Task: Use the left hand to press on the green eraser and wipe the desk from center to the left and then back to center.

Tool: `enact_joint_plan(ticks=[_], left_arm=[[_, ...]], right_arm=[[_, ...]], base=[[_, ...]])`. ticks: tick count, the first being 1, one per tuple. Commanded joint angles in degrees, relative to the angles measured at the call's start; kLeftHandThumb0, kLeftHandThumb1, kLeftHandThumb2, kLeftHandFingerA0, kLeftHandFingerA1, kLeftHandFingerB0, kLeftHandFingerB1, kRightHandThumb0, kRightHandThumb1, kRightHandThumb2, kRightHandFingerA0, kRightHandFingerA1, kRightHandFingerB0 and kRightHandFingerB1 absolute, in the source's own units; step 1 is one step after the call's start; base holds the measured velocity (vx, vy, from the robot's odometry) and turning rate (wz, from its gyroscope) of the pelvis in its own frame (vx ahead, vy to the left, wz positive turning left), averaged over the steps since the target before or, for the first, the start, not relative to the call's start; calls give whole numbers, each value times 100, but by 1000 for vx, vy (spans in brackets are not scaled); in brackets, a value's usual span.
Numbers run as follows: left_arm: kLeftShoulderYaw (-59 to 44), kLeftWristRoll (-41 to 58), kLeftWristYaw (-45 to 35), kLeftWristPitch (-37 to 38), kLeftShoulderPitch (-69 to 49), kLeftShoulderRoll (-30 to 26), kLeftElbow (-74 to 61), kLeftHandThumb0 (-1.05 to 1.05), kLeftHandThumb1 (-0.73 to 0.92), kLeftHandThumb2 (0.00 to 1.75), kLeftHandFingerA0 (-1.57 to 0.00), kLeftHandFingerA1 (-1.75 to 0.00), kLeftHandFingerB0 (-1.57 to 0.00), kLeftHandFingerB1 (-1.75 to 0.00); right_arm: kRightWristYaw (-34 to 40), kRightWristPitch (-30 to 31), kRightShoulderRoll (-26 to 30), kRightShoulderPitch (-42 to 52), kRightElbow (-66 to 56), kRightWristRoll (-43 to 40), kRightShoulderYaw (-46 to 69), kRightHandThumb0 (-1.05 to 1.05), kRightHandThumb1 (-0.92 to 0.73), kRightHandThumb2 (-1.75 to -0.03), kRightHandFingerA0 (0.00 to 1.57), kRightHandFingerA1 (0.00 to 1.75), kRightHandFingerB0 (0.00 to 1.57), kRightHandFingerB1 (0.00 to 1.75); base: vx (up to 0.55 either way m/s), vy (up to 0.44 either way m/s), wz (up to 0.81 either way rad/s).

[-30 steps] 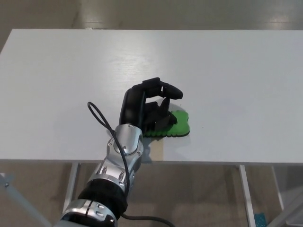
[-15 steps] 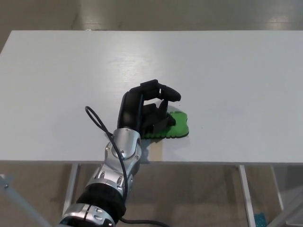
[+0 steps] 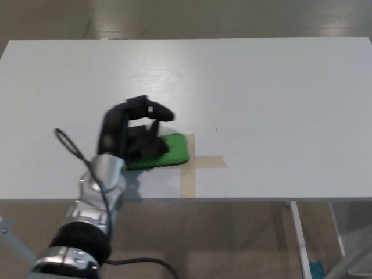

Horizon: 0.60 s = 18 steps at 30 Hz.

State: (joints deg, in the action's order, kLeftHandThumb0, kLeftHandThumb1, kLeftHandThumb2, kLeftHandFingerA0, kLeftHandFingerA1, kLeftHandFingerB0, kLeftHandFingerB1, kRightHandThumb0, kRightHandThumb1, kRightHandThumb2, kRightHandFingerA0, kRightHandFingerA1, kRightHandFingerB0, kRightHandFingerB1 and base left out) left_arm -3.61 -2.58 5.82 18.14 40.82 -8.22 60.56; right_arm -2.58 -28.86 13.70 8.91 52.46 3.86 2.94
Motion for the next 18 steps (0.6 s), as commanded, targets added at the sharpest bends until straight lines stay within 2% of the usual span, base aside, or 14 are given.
enact_joint_plan(ticks=[1,9,12,18], left_arm=[[-336,242,-342,-146,-290,-507,360,-9,76,85,-107,-118,-91,-114],[-547,222,-400,-62,-312,-1165,738,-7,79,78,-106,-116,-92,-107],[-598,204,-370,-32,-293,-1301,855,-6,77,78,-106,-115,-93,-106],[-830,402,-552,-32,-289,-1467,1038,-3,81,74,-105,-114,-91,-104]], right_arm=[[-32,17,-35,40,123,-40,33,-38,-70,-61,66,64,63,42],[33,-66,-73,43,219,-10,38,-37,-70,-61,66,58,65,43],[0,-13,-106,10,246,-66,70,-38,-71,-61,67,66,65,43],[-26,-6,-65,-15,290,-42,64,-38,-71,-61,66,61,65,43]], base=[[0,0,0],[0,0,0],[0,0,0],[0,0,0]])
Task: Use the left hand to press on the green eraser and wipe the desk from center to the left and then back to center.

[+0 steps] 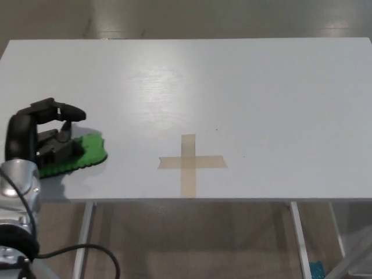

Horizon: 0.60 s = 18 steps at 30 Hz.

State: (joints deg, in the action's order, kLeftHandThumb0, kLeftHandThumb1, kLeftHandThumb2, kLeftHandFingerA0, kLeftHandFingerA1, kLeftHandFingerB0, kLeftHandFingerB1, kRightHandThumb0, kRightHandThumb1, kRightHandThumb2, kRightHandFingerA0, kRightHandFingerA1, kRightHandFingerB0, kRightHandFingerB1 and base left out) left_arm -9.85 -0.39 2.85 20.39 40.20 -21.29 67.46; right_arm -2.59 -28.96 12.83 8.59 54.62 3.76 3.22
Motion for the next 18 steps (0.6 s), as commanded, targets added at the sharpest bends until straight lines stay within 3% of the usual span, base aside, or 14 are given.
enact_joint_plan(ticks=[1,18], left_arm=[[-264,225,-321,-241,-227,-191,400,-3,81,74,-105,-114,-91,-104],[-67,6,-83,-134,-244,-96,445,-7,82,77,-105,-115,-91,-105]], right_arm=[[-38,-7,21,16,87,-50,49,-38,-71,-61,66,61,65,43],[-57,-49,-21,-15,240,-72,53,-38,-71,-61,66,60,66,43]], base=[[0,0,0],[0,0,0]])
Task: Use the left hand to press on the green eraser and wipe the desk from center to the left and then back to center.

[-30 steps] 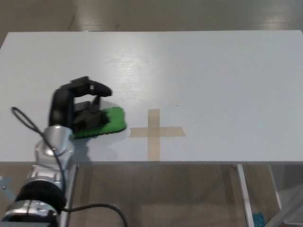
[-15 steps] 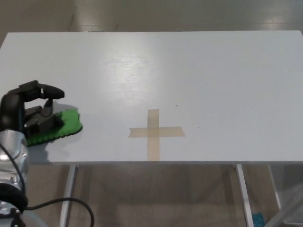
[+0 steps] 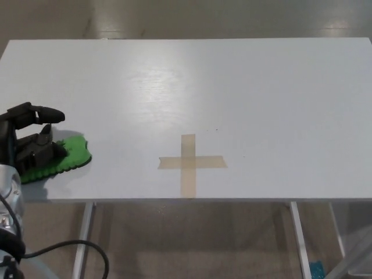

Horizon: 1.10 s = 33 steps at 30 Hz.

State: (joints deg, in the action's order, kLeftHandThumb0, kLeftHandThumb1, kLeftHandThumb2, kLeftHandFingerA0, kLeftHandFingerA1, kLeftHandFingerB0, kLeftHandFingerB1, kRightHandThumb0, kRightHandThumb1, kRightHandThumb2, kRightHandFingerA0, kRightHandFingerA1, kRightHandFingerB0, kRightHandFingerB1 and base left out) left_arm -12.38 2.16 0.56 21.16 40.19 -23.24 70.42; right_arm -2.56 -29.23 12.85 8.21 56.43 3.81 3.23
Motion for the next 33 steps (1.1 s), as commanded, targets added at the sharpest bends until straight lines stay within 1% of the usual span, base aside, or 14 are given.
enact_joint_plan(ticks=[1,4,5,10,13,14,16,18,20,21,24,25,32,33], left_arm=[[325,-356,279,-217,-183,184,115,-8,80,78,-106,-114,-92,-105],[431,-399,356,-230,-133,242,91,-9,78,80,-107,-114,-94,-106],[473,-364,316,-218,-102,347,48,-10,73,84,-108,-114,-96,-108],[490,-160,72,-221,-42,797,-142,-10,74,84,-108,-116,-95,-110],[645,-262,103,-231,-19,1020,-254,-10,75,85,-107,-118,-94,-111],[762,-363,169,-219,-21,1129,-315,-11,75,86,-107,-117,-91,-110],[899,-465,249,-213,-31,1240,-392,-11,75,86,-107,-117,-91,-110],[1065,-521,302,-257,44,1498,-451,-10,74,86,-109,-118,-93,-111],[1124,-551,327,-250,62,1564,-466,-10,74,86,-109,-118,-93,-111],[1318,-660,420,-233,95,1738,-541,-10,74,87,-110,-118,-92,-112],[1415,-628,384,-292,164,1960,-628,-10,74,87,-110,-118,-91,-115],[1467,-618,382,-368,214,2091,-698,-11,75,86,-107,-118,-89,-118],[1587,-590,464,-641,310,2574,-941,-11,75,86,-105,-117,-88,-120],[1598,-580,454,-653,308,2645,-961,-11,75,87,-105,-117,-88,-118]], right_arm=[[-81,-13,-9,14,42,-83,55,-37,-71,-61,66,60,66,43],[-82,1,-6,5,14,-75,49,-37,-71,-61,66,60,66,43],[-97,-7,-16,16,-8,-79,48,-37,-71,-61,66,60,66,43],[-161,-65,9,56,-52,-88,43,-38,-70,-61,66,58,66,44],[-155,5,-26,22,-79,-124,66,-37,-71,-61,67,58,66,43],[-132,10,-20,21,-96,-94,49,-37,-71,-61,68,59,66,43],[-107,7,-9,24,-116,-53,28,-37,-71,-61,68,59,66,43],[-79,-9,34,28,-157,34,-28,-37,-70,-61,67,56,65,43],[-77,-30,44,26,-152,46,-37,-37,-70,-61,67,56,65,43],[-115,-73,78,38,-168,58,-61,-38,-70,-61,67,56,65,43],[-218,65,116,25,-240,26,-74,-38,-70,-61,67,56,65,43],[-191,88,126,0,-249,60,-100,-38,-70,-61,67,56,64,43],[-192,181,119,-21,-330,41,-112,-39,-70,-61,66,55,63,42],[-191,193,99,-7,-357,23,-103,-39,-70,-61,66,55,63,42]], base=[[0,0,0],[0,0,0],[0,0,0],[0,0,1],[0,0,0],[0,0,0],[0,0,0],[0,0,0],[0,0,0],[0,0,0],[0,0,0],[0,0,0],[0,0,0],[0,0,0]])
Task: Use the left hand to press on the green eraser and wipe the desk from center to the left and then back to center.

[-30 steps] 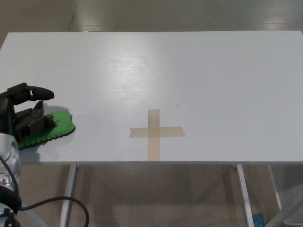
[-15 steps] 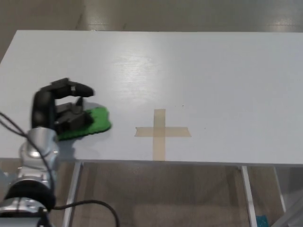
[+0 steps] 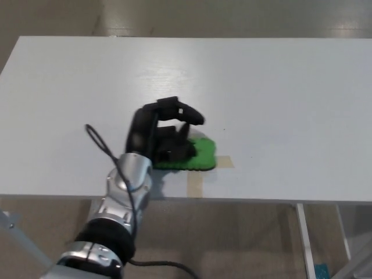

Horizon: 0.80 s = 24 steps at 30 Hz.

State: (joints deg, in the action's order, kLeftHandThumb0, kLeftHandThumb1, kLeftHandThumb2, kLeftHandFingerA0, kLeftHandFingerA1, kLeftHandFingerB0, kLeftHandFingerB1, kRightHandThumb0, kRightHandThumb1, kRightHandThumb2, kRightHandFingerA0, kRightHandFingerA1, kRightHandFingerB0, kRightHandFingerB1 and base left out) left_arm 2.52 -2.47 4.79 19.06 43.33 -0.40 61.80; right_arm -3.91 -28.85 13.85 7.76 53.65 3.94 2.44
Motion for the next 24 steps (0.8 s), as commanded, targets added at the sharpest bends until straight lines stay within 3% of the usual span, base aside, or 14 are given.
enact_joint_plan(ticks=[1,8,9,10,11,14,15,17,18,20,21,22,24], left_arm=[[113,-114,24,-449,-12,402,-115,-11,75,87,-105,-117,-88,-118],[287,-244,93,-538,-80,770,-265,-11,75,88,-105,-119,-88,-117],[302,-250,92,-555,-94,787,-288,-10,63,113,-109,-110,-95,-104],[313,-251,95,-568,-102,791,-304,-10,63,113,-109,-110,-95,-104],[337,-242,56,-600,-147,789,-364,-13,79,86,-101,-121,-85,-118],[358,-227,-31,-643,-215,712,-439,-13,80,86,-102,-119,-85,-117],[318,-175,-60,-661,-239,658,-471,-13,80,85,-102,-112,-89,-102],[265,-113,-84,-674,-262,626,-503,-13,80,85,-102,-112,-89,-102],[268,-141,-44,-686,-271,584,-546,-22,84,65,-99,-82,-82,-46],[283,-207,18,-713,-287,533,-624,-22,84,65,-99,-82,-82,-46],[310,-241,-19,-760,-282,487,-680,-45,73,61,-63,-40,-28,-29],[323,-174,-393,-841,-244,319,-923,-75,56,92,0,-18,0,-27],[332,-122,-671,-901,-217,195,-1104,-75,56,92,0,-18,0,-27]], right_arm=[[-55,163,-15,50,-98,-4,-17,-39,-70,-61,66,55,63,42],[-135,227,-21,71,-126,-31,-13,-39,-70,-61,67,57,63,42],[-142,234,-16,66,-126,-25,-16,-39,-70,-61,67,57,63,42],[-148,240,-11,64,-127,-24,-17,-39,-70,-61,67,57,63,42],[-166,259,1,67,-140,-22,-18,-39,-70,-61,66,55,63,42],[-203,324,16,92,-191,-31,-16,-39,-70,-61,66,55,62,42],[-203,334,23,104,-207,-12,-27,-39,-70,-61,65,55,62,42],[-193,321,31,112,-211,16,-42,-39,-70,-61,65,55,62,42],[-204,303,39,113,-195,25,-49,-39,-70,-61,65,54,62,42],[-223,284,51,114,-175,30,-56,-39,-70,-61,65,54,62,42],[-225,265,49,123,-167,25,-54,-39,-70,-61,65,54,62,42],[-224,241,51,120,-142,30,-59,-39,-70,-61,65,54,62,42],[-222,225,53,117,-123,34,-62,-39,-70,-61,65,54,62,42]], base=[[0,0,0],[0,0,0],[0,0,0],[0,0,0],[0,0,0],[0,0,0],[0,0,0],[0,0,0],[0,0,0],[0,0,0],[0,0,0],[0,0,0],[0,0,0]])
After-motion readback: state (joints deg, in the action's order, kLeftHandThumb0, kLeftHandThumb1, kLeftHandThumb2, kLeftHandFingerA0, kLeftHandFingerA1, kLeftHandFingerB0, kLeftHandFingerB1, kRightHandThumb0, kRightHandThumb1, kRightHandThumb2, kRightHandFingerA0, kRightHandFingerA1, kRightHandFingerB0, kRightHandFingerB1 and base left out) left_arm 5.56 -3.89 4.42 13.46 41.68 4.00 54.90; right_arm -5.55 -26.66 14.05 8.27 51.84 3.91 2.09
